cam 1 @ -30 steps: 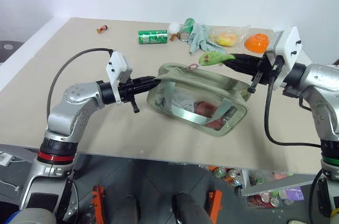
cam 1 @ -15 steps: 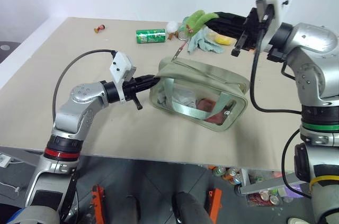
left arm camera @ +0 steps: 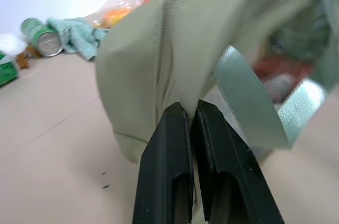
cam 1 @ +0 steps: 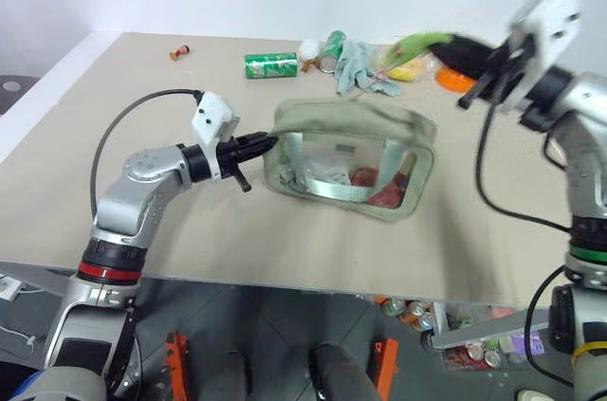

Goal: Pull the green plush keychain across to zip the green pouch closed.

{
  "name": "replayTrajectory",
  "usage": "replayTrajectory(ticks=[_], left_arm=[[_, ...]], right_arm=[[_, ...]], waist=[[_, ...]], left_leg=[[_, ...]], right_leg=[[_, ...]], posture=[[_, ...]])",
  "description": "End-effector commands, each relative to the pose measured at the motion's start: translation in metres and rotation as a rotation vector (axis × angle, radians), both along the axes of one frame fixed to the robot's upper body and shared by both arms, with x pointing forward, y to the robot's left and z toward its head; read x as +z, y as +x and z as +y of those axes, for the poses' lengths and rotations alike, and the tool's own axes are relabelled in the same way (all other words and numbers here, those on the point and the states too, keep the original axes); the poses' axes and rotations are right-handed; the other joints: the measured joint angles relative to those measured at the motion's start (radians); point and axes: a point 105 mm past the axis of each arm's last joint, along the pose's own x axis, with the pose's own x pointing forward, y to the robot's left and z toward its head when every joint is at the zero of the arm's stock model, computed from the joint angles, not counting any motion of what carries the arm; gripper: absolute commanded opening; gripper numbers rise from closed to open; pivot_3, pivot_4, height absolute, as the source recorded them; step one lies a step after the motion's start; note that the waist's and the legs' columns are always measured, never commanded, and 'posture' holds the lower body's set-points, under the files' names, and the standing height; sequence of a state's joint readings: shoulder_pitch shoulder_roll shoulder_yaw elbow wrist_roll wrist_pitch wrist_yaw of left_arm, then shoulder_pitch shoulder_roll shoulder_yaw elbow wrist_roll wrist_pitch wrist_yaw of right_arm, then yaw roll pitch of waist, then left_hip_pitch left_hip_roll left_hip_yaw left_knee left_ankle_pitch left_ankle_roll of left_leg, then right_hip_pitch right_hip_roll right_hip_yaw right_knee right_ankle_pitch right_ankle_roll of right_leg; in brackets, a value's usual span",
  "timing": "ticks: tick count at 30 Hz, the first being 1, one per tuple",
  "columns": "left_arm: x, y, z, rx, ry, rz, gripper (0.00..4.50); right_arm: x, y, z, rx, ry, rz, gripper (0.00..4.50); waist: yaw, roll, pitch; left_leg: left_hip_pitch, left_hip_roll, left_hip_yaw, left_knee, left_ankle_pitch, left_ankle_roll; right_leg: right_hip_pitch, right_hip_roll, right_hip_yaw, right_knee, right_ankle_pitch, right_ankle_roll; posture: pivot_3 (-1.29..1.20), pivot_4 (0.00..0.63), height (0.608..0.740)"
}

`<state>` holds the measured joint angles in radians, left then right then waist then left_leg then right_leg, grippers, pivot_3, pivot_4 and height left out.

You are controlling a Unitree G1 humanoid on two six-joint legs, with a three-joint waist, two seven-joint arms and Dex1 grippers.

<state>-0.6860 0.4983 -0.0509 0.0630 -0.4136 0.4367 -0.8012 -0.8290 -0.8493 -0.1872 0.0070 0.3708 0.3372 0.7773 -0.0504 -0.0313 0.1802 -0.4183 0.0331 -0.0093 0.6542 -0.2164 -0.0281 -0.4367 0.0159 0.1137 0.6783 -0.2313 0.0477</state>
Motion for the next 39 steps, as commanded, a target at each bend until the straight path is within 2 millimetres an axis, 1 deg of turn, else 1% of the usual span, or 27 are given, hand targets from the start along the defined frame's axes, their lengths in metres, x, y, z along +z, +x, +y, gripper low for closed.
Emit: replayTrajectory(ticks=[1,2,4,7,8,9,11,13,14,16,18,20,22,26,28,29,31,34,38,39], left_arm=[[-0.019,0.005,0.008,0.036,0.053,0.069,0.0],[-0.019,0.005,0.007,0.035,0.053,0.068,0.0],[-0.019,0.005,0.007,0.033,0.056,0.065,0.0],[-0.016,0.005,0.005,0.03,0.069,0.046,0.0],[-0.015,0.005,0.005,0.028,0.073,0.042,0.0],[-0.015,0.004,0.005,0.026,0.075,0.04,0.0],[-0.014,0.003,0.004,0.022,0.076,0.038,0.0],[-0.013,0.003,0.004,0.021,0.078,0.037,0.0],[-0.012,0.002,0.004,0.021,0.08,0.036,0.0],[-0.011,0.003,0.005,0.022,0.082,0.036,0.0],[-0.01,0.002,0.005,0.019,0.085,0.032,0.0],[-0.009,0.002,0.002,0.011,0.082,0.029,0.0],[-0.007,0.002,-0.002,0.002,0.079,0.025,0.0],[-0.006,0.001,-0.005,-0.005,0.072,0.026,0.0],[-0.007,0.0,-0.006,-0.007,0.07,0.028,0.0],[-0.007,0.0,-0.006,-0.007,0.07,0.028,0.0],[-0.007,0.001,-0.006,-0.006,0.069,0.028,0.0],[-0.007,0.001,-0.005,-0.003,0.069,0.028,0.0],[-0.008,0.001,-0.001,0.007,0.063,0.034,0.0],[-0.008,0.001,0.0,0.008,0.063,0.034,0.0]], right_arm=[[0.028,-0.013,-0.027,-0.103,0.023,-0.127,0.01],[0.027,-0.013,-0.031,-0.12,0.025,-0.124,0.01],[0.024,-0.012,-0.039,-0.154,0.034,-0.104,0.01],[-0.004,-0.01,-0.071,-0.304,0.039,-0.047,0.01],[-0.01,-0.01,-0.079,-0.345,0.044,-0.041,0.01],[-0.013,-0.011,-0.082,-0.366,0.047,-0.041,0.01],[-0.017,-0.015,-0.102,-0.467,0.067,-0.047,0.01],[-0.02,-0.019,-0.117,-0.549,0.077,-0.048,0.01],[-0.022,-0.021,-0.121,-0.578,0.084,-0.044,0.01],[-0.029,-0.022,-0.122,-0.615,0.089,-0.023,0.01],[-0.039,-0.021,-0.117,-0.638,0.093,0.001,0.01],[-0.058,-0.017,-0.1,-0.627,0.126,0.042,0.01],[-0.082,-0.014,-0.081,-0.623,0.165,0.091,0.01],[-0.114,-0.015,-0.062,-0.654,0.233,0.138,0.01],[-0.125,-0.015,-0.05,-0.643,0.26,0.161,0.01],[-0.129,-0.014,-0.048,-0.651,0.272,0.164,0.01],[-0.134,-0.014,-0.05,-0.684,0.281,0.17,0.01],[-0.134,-0.015,-0.065,-0.759,0.283,0.157,0.01],[-0.122,-0.022,-0.097,-0.884,0.232,0.092,0.01],[-0.121,-0.022,-0.102,-0.901,0.227,0.087,0.01]], waist=[[0.0,0.0,0.0],[0.002,0.0,0.0],[0.002,0.0,0.0],[0.006,-0.001,0.0],[0.007,-0.001,-0.001],[0.006,0.0,-0.001],[0.004,0.001,-0.001],[0.002,0.001,-0.001],[0.002,0.001,-0.001],[0.002,0.002,-0.001],[0.002,0.002,-0.001],[0.003,0.002,-0.001],[0.003,0.001,-0.001],[0.001,0.001,-0.001],[0.0,0.002,-0.001],[-0.001,0.002,-0.001],[-0.001,0.002,-0.001],[-0.001,0.002,-0.001],[-0.001,0.002,-0.001],[-0.001,0.002,-0.001]], left_leg=[[0.001,0.0,0.0,0.0,0.0,0.0],[0.001,0.0,0.0,0.0,0.001,0.001],[0.001,-0.001,0.0,0.0,0.001,0.002],[0.001,-0.002,-0.001,0.0,0.002,0.003],[0.001,-0.002,-0.001,0.0,0.002,0.003],[0.001,-0.003,-0.001,0.0,0.002,0.003],[0.001,-0.005,0.0,0.0,0.002,0.003],[0.001,-0.005,0.001,0.0,0.002,0.003],[0.002,-0.005,0.002,0.0,0.002,0.003],[0.003,-0.005,0.001,0.0,0.002,0.003],[0.003,-0.005,0.001,0.0,0.003,0.004],[0.004,-0.005,0.001,0.0,0.003,0.004],[0.005,-0.004,0.0,0.0,0.003,0.004],[0.01,-0.004,0.0,-0.001,0.002,0.004],[0.011,-0.004,0.001,-0.001,0.003,0.004],[0.012,-0.004,0.001,-0.001,0.003,0.004],[0.012,-0.004,0.001,-0.001,0.003,0.004],[0.012,-0.004,0.002,-0.001,0.003,0.004],[0.012,-0.004,0.002,-0.002,0.003,0.004],[0.012,-0.004,0.002,-0.002,0.003,0.004]], right_leg=[[0.0,0.0,0.0,0.0,-0.001,0.002],[0.001,0.0,0.0,0.0,-0.003,0.005],[0.001,0.0,0.0,0.0,-0.003,0.005],[0.003,-0.001,-0.001,0.0,-0.003,0.006],[0.003,-0.002,-0.001,0.0,-0.003,0.006],[0.004,-0.003,-0.001,0.0,-0.003,0.007],[0.003,-0.005,0.001,0.0,-0.004,0.008],[0.003,-0.005,0.002,0.0,-0.004,0.009],[0.003,-0.005,0.002,0.0,-0.003,0.009],[0.004,-0.004,0.002,0.0,-0.003,0.009],[0.004,-0.004,0.002,0.001,-0.003,0.009],[0.005,-0.004,0.002,0.001,-0.003,0.009],[0.007,-0.004,0.001,0.0,-0.004,0.01],[0.012,-0.004,0.002,0.0,-0.004,0.009],[0.012,-0.004,0.002,0.0,-0.004,0.009],[0.012,-0.004,0.002,0.0,-0.004,0.009],[0.013,-0.003,0.003,0.0,-0.004,0.008],[0.013,-0.004,0.003,0.0,-0.004,0.008],[0.013,-0.004,0.003,0.0,-0.004,0.009],[0.013,-0.003,0.003,0.0,-0.004,0.009]], posture=[[0.0,0.15,0.74],[0.0,0.15,0.74],[0.0,0.15,0.74],[0.0,0.15,0.74],[0.0,0.15,0.74],[0.0,0.15,0.74],[0.0,0.15,0.74],[0.0,0.15,0.74],[0.0,0.15,0.74],[0.0,0.15,0.74],[0.0,0.15,0.74],[0.0,0.15,0.74],[0.0,0.15,0.74],[0.0,0.15,0.74],[0.0,0.15,0.74],[0.0,0.15,0.74],[0.0,0.15,0.74],[0.0,0.15,0.74],[0.0,0.15,0.74],[0.0,0.15,0.74]])
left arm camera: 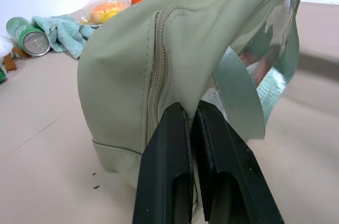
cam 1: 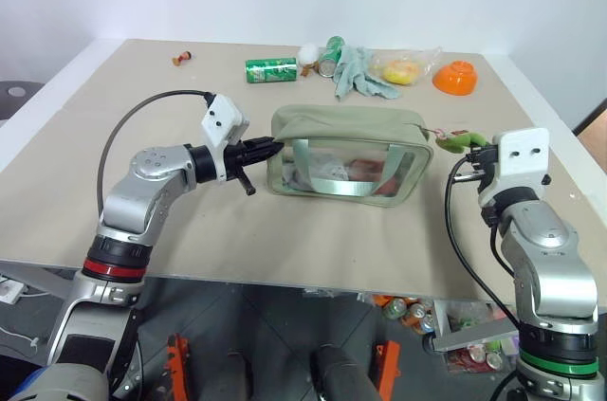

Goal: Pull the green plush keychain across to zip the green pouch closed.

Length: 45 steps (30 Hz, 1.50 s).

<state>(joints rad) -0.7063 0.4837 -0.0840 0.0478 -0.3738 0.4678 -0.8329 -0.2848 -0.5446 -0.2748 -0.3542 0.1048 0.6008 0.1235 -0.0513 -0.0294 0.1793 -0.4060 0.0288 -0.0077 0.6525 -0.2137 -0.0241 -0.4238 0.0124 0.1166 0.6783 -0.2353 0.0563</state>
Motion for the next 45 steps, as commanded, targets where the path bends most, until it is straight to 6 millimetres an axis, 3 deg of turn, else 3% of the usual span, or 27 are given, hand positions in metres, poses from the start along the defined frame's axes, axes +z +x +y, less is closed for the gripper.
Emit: replayTrajectory(ticks=[1,7,11,15,17,22,25,32,35,39,41,45], left_arm=[[-0.006,0.005,0.013,0.058,0.011,0.023,0.0],[-0.006,0.009,0.02,0.081,0.015,0.018,0.0],[-0.006,0.01,0.021,0.085,0.016,0.017,0.0],[-0.004,0.01,0.013,0.07,0.001,0.011,0.0],[-0.003,0.01,0.011,0.067,-0.001,0.009,0.0],[-0.001,0.01,0.013,0.07,0.002,0.005,0.0],[-0.001,0.011,0.015,0.075,0.005,0.004,0.0],[-0.001,0.011,0.014,0.077,0.003,0.005,0.0],[-0.001,0.011,0.013,0.076,-0.004,0.012,0.0],[-0.001,0.008,0.013,0.068,-0.021,0.022,0.0],[0.0,0.006,0.013,0.056,-0.029,0.019,0.75],[0.007,0.0,0.011,0.025,-0.054,0.0,1.72]], right_arm=[[0.021,-0.012,-0.048,-0.202,-0.065,-0.062,0.01],[0.032,-0.018,-0.076,-0.275,-0.134,-0.067,0.01],[0.025,-0.015,-0.073,-0.245,-0.131,-0.045,0.01],[-0.033,-0.003,-0.017,-0.082,0.002,0.062,0.01],[-0.05,-0.001,-0.006,-0.054,0.038,0.088,0.01],[-0.076,0.002,-0.007,-0.091,0.104,0.122,0.01],[-0.082,0.005,-0.004,-0.082,0.102,0.129,0.01],[-0.108,0.006,0.002,-0.033,-0.002,0.198,0.01],[-0.105,0.009,0.008,-0.008,0.017,0.174,0.01],[-0.076,0.016,0.022,0.063,0.123,0.061,0.01],[-0.06,0.019,0.028,0.102,0.147,0.02,0.68],[-0.029,0.02,0.036,0.19,0.151,-0.053,1.7]], waist=[[0.0,0.0,0.0],[0.001,0.0,0.0],[0.003,0.0,0.0],[0.003,-0.004,-0.002],[-0.001,-0.003,-0.002],[-0.006,-0.001,-0.001],[-0.008,0.0,-0.001],[-0.01,0.0,-0.001],[-0.011,0.0,-0.001],[-0.023,-0.001,-0.001],[-0.025,0.0,-0.001],[-0.024,-0.001,0.001]], left_leg=[[0.0,0.0,0.0,0.0,0.0,0.0],[0.0,0.0,0.0,0.0,0.0,0.0],[-0.001,0.0,0.0,0.0,0.0,0.0],[-0.001,0.0,0.0,-0.002,0.0,0.0],[-0.001,0.001,-0.002,-0.002,0.0,0.0],[0.0,0.0,0.001,-0.001,0.0,0.0],[0.0,0.0,0.001,-0.001,0.0,0.0],[0.001,0.0,0.001,-0.002,0.0,0.0],[0.001,0.0,0.001,-0.002,0.0,0.0],[0.001,0.0,0.0,-0.001,0.0,0.0],[0.001,0.0,0.0,-0.001,0.0,0.0],[-0.001,0.0,-0.001,-0.002,0.0,0.0]], right_leg=[[0.0,0.0,0.0,0.0,0.0,0.0],[0.0,0.0,0.0,0.0,0.0,0.0],[0.0,0.0,0.0,-0.002,0.0,0.0],[0.0,0.0,0.0,-0.003,0.0,0.001],[0.0,0.0,-0.002,-0.003,0.0,0.0],[0.001,0.0,0.001,-0.003,0.0,0.0],[0.001,0.0,0.001,-0.003,0.0,0.0],[0.001,0.0,0.001,-0.003,0.0,0.0],[0.001,0.0,0.001,-0.003,0.0,0.0],[0.001,0.0,0.001,-0.003,0.001,0.0],[0.001,0.0,0.001,-0.003,0.001,0.0],[0.0,0.0,0.0,-0.003,0.001,0.001]], posture=[[0.0,0.15,0.74],[0.0,0.15,0.74],[0.0,0.15,0.74],[0.0,0.15,0.74],[0.0,0.15,0.74],[0.0,0.15,0.74],[0.0,0.15,0.74],[0.0,0.15,0.74],[0.0,0.15,0.74],[0.0,0.15,0.74],[0.0,0.15,0.74],[0.0,0.15,0.74]])
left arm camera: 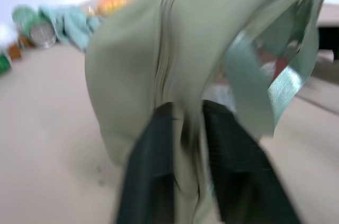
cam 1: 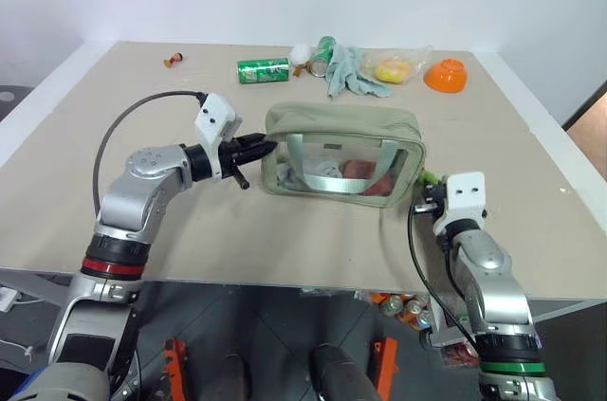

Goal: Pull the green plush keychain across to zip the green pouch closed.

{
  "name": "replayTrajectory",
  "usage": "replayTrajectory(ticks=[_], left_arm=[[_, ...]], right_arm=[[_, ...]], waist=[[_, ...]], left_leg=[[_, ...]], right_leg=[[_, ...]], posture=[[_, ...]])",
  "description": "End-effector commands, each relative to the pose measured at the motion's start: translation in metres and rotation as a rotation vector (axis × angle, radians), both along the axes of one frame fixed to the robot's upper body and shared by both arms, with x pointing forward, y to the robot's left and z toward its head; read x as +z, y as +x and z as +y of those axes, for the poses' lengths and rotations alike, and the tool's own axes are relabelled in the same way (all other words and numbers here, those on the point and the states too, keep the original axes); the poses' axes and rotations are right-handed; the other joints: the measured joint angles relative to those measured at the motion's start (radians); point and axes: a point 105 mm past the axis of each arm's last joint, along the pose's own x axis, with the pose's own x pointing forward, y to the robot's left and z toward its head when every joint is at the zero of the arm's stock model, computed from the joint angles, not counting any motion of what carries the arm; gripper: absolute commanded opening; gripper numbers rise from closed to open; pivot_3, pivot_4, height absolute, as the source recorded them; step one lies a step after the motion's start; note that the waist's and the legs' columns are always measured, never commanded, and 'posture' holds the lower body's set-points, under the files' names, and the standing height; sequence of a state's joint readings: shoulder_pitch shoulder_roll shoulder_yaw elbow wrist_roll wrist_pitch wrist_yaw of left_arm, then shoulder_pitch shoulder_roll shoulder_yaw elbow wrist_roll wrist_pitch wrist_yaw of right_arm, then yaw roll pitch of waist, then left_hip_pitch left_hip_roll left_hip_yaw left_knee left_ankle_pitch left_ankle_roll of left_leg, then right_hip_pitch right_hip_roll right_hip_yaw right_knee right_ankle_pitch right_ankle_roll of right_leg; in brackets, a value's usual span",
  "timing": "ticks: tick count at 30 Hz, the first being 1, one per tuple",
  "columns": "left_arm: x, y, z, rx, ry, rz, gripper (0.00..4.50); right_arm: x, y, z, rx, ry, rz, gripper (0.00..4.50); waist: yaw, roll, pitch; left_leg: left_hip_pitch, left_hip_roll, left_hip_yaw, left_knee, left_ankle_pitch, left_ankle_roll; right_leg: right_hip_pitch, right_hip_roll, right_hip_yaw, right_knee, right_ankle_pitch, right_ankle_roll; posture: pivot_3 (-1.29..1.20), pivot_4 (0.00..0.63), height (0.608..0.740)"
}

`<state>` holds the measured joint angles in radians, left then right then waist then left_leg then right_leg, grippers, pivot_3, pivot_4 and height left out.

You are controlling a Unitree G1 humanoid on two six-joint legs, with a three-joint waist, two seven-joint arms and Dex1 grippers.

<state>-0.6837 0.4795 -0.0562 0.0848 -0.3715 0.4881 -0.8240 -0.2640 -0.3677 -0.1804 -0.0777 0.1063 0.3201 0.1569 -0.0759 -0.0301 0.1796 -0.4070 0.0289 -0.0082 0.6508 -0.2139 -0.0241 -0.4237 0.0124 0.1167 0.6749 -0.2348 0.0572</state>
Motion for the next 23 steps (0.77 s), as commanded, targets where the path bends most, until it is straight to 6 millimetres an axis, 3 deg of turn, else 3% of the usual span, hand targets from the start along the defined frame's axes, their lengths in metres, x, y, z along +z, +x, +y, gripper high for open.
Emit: replayTrajectory(ticks=[1,3,4,8,11,17,19,23], left_arm=[[0.024,-0.006,0.0,-0.023,-0.053,-0.065,2.12],[0.037,-0.009,0.008,-0.012,-0.092,-0.098,2.72],[0.042,-0.01,0.013,-0.002,-0.104,-0.112,3.18],[0.047,-0.016,0.025,0.023,-0.12,-0.13,4.46],[0.044,-0.022,0.034,0.052,-0.104,-0.147,4.46],[0.006,-0.033,0.057,0.147,-0.004,-0.141,4.46],[-0.01,-0.04,0.057,0.151,0.06,-0.167,4.46],[-0.043,-0.052,0.038,0.119,0.093,-0.094,4.46]], right_arm=[[0.05,-0.004,0.002,0.065,0.004,-0.144,2.13],[0.066,-0.011,-0.002,0.092,-0.027,-0.18,2.73],[0.07,-0.014,-0.003,0.11,-0.035,-0.185,3.24],[0.075,-0.027,-0.013,0.122,-0.053,-0.175,4.48],[0.067,-0.045,-0.026,0.13,-0.061,-0.134,4.48],[0.033,-0.082,-0.029,0.224,-0.084,-0.013,4.48],[0.027,-0.088,-0.022,0.286,-0.078,0.014,4.48],[0.024,-0.101,0.024,0.55,-0.031,0.043,4.48]], waist=[[0.001,0.0,0.0],[0.001,0.0,0.0],[0.001,0.0,0.0],[0.003,0.0,0.0],[0.003,0.0,0.0],[0.003,0.0,0.0],[0.001,0.0,0.0],[0.001,0.0,0.0]], left_leg=[[-0.001,0.0,0.0,0.0,0.0,0.0],[-0.002,0.0,-0.001,-0.001,0.0,0.0],[-0.002,0.0,-0.001,-0.002,0.0,0.0],[-0.001,0.0,-0.001,-0.009,0.0,0.0],[-0.001,0.0,-0.002,-0.012,-0.001,-0.001],[0.0,0.0,-0.002,-0.014,-0.002,-0.002],[0.0,0.0,-0.001,-0.014,-0.002,-0.002],[0.002,0.0,0.001,-0.012,0.0,-0.001]], right_leg=[[-0.001,0.0,0.0,0.0,0.0,0.0],[-0.001,0.0,-0.001,-0.001,-0.001,0.001],[-0.001,0.0,-0.001,-0.003,-0.001,0.001],[-0.001,-0.001,-0.001,-0.008,-0.001,0.001],[-0.001,-0.001,-0.002,-0.009,-0.002,0.002],[-0.001,-0.002,-0.002,-0.01,-0.004,0.001],[-0.001,-0.002,-0.002,-0.01,-0.004,0.0],[0.002,-0.002,0.0,-0.01,-0.003,-0.004]], posture=[[0.0,0.15,0.74],[0.0,0.15,0.74],[0.0,0.15,0.74],[0.0,0.15,0.74],[0.0,0.15,0.74],[0.0,0.15,0.74],[0.0,0.15,0.74],[0.0,0.15,0.74]])
